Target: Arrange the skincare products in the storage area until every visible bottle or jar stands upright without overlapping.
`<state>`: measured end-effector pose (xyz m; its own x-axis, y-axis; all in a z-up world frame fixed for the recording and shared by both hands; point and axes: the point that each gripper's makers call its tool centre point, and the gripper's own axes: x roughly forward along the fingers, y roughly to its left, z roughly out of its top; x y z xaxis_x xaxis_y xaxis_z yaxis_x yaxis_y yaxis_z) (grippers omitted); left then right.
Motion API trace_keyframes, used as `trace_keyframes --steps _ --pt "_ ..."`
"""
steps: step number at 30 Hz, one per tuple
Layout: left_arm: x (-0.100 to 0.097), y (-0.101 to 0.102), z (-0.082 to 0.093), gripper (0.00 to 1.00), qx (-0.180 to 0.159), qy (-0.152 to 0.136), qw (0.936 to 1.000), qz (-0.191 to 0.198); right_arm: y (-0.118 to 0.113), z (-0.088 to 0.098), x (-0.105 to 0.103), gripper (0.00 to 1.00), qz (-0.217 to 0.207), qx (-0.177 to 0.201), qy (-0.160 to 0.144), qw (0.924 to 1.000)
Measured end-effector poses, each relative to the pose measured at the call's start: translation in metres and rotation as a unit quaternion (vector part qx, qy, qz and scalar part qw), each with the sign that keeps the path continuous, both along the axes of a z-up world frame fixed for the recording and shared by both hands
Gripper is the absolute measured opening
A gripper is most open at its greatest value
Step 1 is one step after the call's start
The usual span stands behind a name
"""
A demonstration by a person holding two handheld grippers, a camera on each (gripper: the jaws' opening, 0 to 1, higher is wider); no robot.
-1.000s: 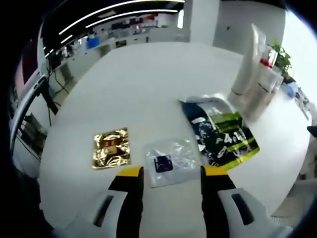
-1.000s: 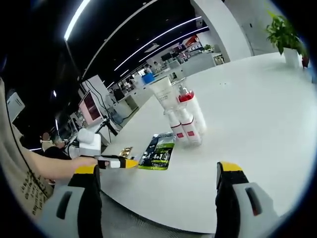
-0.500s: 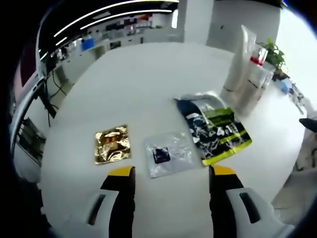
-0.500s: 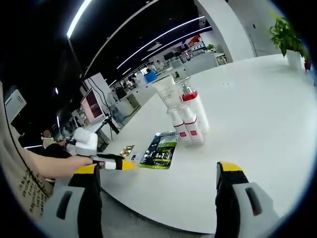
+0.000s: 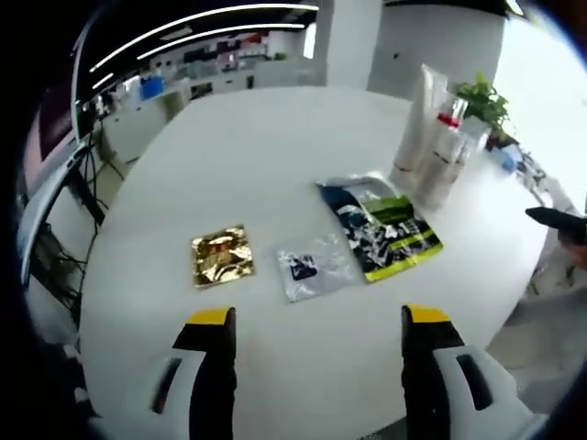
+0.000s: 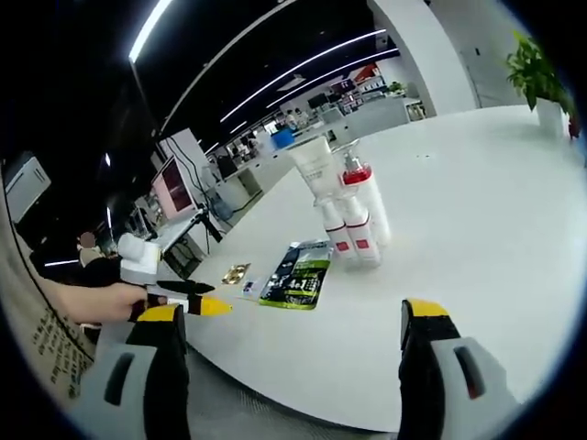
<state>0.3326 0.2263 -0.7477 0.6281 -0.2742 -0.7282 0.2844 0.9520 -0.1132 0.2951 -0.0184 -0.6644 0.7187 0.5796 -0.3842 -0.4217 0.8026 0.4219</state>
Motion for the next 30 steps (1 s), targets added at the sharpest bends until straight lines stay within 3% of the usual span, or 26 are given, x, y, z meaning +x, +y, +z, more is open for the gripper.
trace_keyframes --steps 12,23,30 --pt "-0.015 0.010 0.017 0.81 -0.055 -0.017 0.9982 -0.012 0.000 0.000 -0.001 0.98 0.003 -0.007 -0.003 1.0000" --pt "-0.029 0.017 0.026 0.92 -0.071 -0.029 0.9964 -0.037 0.004 0.000 -0.002 0.98 0.012 -0.011 -0.004 0.9999" --pt "-0.028 0.013 0.041 0.97 -0.078 -0.043 0.9947 -0.051 0.005 -0.001 -0.003 0.98 0.018 -0.015 -0.005 0.9997"
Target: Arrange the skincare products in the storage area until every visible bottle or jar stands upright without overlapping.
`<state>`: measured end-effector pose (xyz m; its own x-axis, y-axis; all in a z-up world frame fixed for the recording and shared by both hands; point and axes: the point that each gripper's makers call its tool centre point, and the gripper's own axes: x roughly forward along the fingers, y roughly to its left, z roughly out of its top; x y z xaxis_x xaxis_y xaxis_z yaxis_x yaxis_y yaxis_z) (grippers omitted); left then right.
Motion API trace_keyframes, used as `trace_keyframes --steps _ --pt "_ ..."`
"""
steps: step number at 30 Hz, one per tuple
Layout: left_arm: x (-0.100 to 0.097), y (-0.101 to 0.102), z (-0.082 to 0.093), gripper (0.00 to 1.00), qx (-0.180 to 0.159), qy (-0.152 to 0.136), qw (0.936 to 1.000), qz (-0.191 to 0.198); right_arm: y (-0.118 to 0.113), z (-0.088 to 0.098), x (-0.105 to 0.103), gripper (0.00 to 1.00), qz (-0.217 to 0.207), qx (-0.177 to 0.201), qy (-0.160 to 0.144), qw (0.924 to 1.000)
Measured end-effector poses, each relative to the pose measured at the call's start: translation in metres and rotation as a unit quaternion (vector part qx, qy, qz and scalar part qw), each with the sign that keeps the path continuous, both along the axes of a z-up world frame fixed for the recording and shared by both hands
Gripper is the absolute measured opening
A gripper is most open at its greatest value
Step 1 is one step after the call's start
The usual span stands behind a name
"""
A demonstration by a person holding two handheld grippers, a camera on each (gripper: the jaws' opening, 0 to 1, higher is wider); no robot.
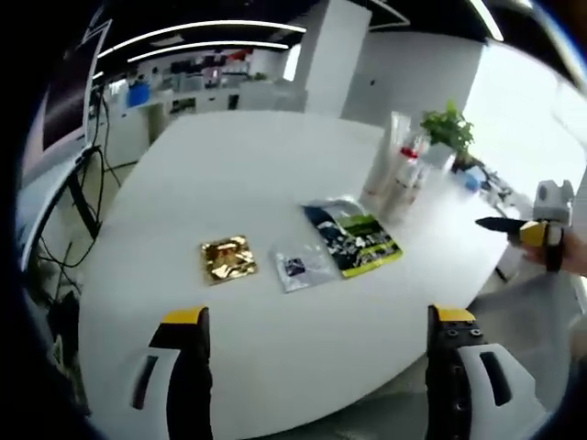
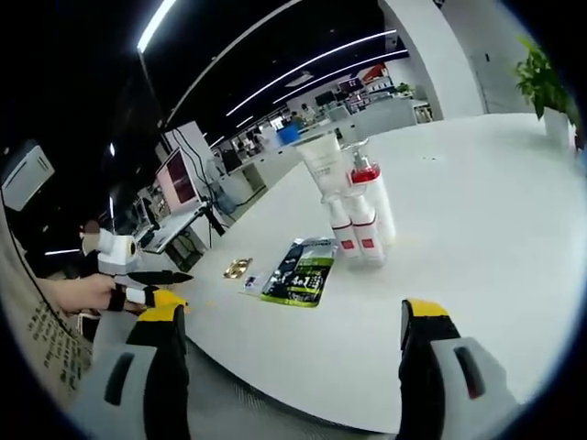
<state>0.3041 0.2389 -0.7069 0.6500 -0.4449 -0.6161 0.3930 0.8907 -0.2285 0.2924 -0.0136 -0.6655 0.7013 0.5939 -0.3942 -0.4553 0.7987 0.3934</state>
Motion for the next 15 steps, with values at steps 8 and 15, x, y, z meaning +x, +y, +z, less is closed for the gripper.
trace_keyframes --steps 8,15 --pt "-0.003 0.002 0.010 0.97 -0.009 -0.011 0.9999 -0.006 0.000 0.001 0.000 0.98 -0.001 0.003 -0.003 1.0000" --pt "-0.001 0.006 0.014 0.97 -0.013 -0.015 0.9998 0.006 0.001 0.002 -0.001 0.97 0.002 0.004 -0.003 1.0000"
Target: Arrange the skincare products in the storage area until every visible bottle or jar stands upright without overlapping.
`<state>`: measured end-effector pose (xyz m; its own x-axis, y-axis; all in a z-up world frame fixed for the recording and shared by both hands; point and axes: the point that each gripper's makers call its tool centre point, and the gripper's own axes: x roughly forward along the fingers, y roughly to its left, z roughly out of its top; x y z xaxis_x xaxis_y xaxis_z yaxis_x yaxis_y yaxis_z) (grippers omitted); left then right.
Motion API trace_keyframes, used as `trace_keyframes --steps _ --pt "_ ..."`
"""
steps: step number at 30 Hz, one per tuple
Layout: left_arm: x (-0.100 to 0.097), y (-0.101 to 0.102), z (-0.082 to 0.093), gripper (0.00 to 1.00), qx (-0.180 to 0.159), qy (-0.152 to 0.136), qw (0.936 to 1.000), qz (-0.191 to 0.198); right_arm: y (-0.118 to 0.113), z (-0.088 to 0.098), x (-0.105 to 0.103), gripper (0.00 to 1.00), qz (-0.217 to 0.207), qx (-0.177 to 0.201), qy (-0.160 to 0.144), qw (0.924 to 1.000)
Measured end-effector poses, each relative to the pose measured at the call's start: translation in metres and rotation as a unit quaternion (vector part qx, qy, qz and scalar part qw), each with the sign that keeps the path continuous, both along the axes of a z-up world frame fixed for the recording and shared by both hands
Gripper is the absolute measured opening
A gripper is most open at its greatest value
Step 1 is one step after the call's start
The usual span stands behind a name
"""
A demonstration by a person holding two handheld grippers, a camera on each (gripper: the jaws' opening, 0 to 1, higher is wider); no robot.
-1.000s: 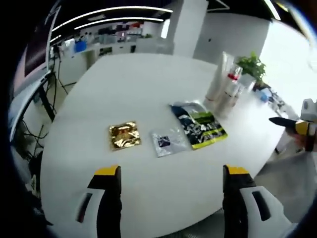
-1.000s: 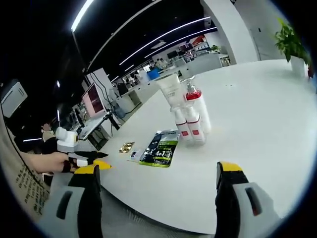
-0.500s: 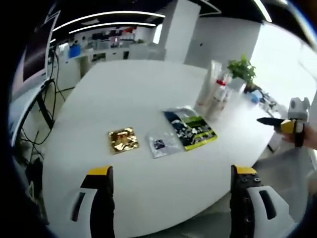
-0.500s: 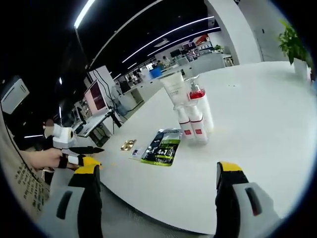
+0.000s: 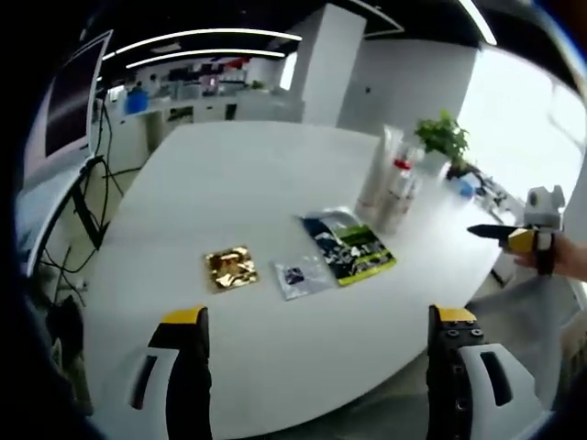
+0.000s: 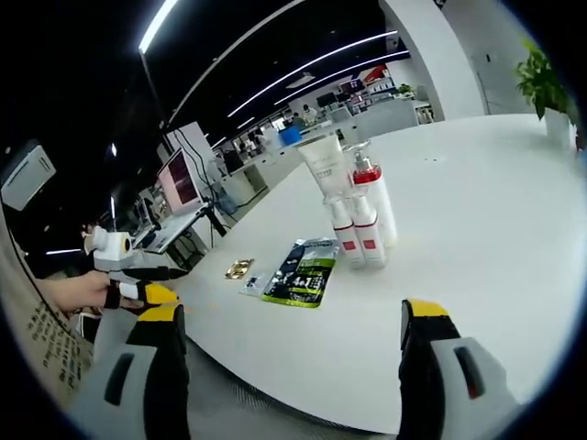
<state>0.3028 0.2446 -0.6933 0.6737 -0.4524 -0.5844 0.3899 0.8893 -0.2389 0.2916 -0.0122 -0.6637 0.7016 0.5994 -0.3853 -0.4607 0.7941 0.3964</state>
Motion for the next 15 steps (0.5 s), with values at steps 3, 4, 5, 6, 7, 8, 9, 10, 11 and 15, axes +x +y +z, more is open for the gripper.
trace_keyframes --steps 3,4,5,6,7,8,9,10,11,15 --pt "0.0008 0.0018 0.0000 0.97 0.001 -0.001 1.0000 0.003 0.0005 -0.0001 -0.0002 0.97 0.001 -0.001 0.000 1.0000" --pt "0.0006 0.0015 0.0000 0.97 0.000 0.000 1.0000 0.004 0.0006 -0.0002 -0.0004 0.97 0.002 -0.001 0.000 1.0000" --pt "0.0006 0.0017 -0.0001 0.97 0.000 0.000 1.0000 0.005 0.0006 -0.0004 -0.0004 0.97 0.002 -0.001 0.000 1.0000" --pt "0.0006 0.0019 -0.0001 0.97 0.000 0.000 1.0000 0.005 0.0007 -0.0001 -0.0004 0.97 0.002 -0.001 0.000 1.0000" --pt "0.0007 0.0021 -0.0001 0.97 0.001 -0.001 1.0000 0.006 0.0008 0.0002 -0.0005 0.97 0.002 -0.001 0.000 1.0000" --pt "0.0009 0.0022 -0.0002 0.97 0.001 0.000 1.0000 0.006 0.0009 0.0003 -0.0005 0.97 0.002 -0.001 0.000 1.0000" --pt "0.0011 0.0024 -0.0004 0.97 0.002 0.000 1.0000 0.007 0.0009 0.0003 -0.0005 0.97 0.003 -0.001 0.000 1.0000" --pt "0.0015 0.0026 -0.0006 0.97 0.002 0.001 1.0000 0.008 0.0009 0.0002 -0.0005 0.97 0.003 -0.001 0.000 1.0000" --pt "0.0019 0.0032 -0.0010 0.97 0.003 0.002 0.9999 0.009 0.0008 0.0000 -0.0005 0.97 0.003 -0.002 0.000 1.0000" --pt "0.0042 0.0052 -0.0023 0.97 -0.001 0.006 0.9998 0.019 0.0014 -0.0010 -0.0003 0.97 0.005 -0.002 0.001 1.0000"
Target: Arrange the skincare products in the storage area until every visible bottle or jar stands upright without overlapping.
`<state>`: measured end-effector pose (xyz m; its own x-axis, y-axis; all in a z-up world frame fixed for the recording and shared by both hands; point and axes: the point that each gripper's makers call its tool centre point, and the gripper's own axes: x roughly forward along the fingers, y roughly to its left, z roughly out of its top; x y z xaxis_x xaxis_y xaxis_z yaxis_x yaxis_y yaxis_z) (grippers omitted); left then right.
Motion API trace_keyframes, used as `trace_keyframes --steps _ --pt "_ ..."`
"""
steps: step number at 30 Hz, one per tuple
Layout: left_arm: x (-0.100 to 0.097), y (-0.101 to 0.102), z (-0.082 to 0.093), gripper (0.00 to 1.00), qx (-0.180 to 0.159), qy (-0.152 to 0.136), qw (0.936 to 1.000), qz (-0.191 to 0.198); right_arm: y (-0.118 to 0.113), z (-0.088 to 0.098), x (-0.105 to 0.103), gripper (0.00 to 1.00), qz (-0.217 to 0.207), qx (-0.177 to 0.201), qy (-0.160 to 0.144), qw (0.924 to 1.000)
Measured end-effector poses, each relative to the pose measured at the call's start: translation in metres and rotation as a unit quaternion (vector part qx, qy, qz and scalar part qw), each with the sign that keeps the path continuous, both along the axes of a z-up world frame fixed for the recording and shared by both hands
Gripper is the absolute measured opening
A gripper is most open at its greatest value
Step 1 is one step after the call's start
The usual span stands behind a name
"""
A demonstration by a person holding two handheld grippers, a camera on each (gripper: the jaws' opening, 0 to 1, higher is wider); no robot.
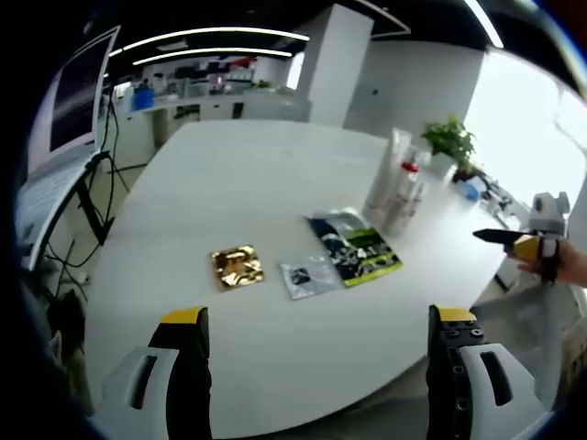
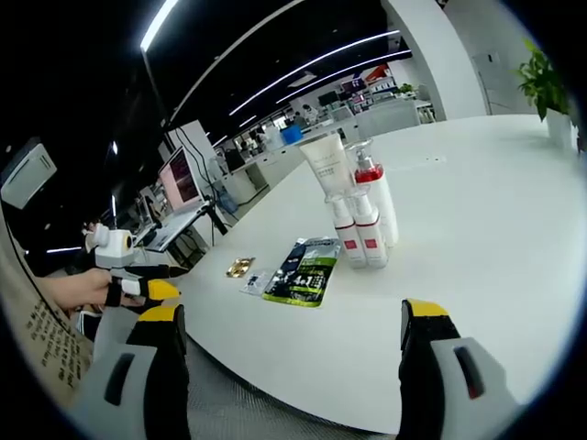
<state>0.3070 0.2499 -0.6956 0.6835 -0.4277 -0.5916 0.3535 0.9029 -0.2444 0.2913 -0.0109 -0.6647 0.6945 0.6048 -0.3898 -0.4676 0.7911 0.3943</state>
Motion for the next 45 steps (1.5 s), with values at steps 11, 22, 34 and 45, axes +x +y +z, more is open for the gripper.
trace_keyframes --steps 11,22,34,45 --pt "0.015 0.004 -0.002 0.97 0.004 0.009 0.9996 0.028 0.001 -0.003 -0.001 0.97 0.007 -0.005 0.007 0.9999" --pt "0.027 0.004 -0.016 0.97 0.034 0.021 0.9983 0.042 0.001 -0.005 -0.002 0.97 0.006 -0.016 0.011 0.9998" --pt "0.046 0.006 -0.029 0.97 0.080 0.042 0.9930 0.076 -0.002 -0.009 -0.001 0.97 -0.003 -0.033 0.013 0.9994" --pt "0.074 0.018 -0.035 0.97 0.116 0.051 0.9858 0.110 -0.003 -0.014 -0.002 0.97 -0.001 -0.057 0.017 0.9982"
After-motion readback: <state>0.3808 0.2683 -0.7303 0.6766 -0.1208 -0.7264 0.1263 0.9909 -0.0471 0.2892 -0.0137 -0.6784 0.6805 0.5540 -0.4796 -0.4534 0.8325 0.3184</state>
